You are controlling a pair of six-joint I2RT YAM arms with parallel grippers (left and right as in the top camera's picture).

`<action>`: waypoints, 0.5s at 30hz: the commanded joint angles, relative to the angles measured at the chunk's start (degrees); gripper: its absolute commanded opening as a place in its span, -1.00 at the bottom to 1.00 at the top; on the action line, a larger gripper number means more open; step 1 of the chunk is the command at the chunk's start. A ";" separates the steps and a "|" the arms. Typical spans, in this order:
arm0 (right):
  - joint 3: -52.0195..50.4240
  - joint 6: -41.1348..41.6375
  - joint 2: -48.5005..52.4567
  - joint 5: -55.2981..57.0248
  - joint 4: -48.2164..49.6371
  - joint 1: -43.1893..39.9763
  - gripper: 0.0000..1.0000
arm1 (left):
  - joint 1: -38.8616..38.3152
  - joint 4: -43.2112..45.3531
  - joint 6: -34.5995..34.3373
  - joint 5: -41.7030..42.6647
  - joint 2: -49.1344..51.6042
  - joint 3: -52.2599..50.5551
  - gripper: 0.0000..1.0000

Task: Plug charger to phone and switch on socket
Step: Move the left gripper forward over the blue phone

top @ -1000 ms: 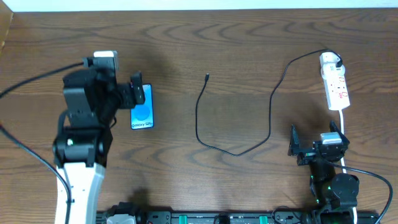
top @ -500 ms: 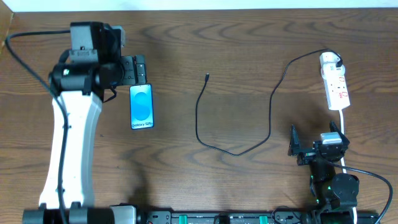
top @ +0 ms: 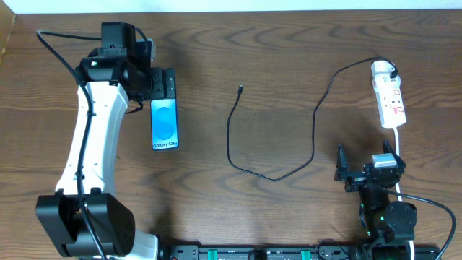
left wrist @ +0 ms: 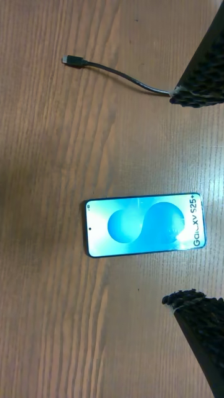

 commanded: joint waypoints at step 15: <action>-0.15 0.52 -0.07 -0.33 -0.22 -0.35 0.99 | -0.20 0.24 -0.04 -2.99 12.70 0.70 0.90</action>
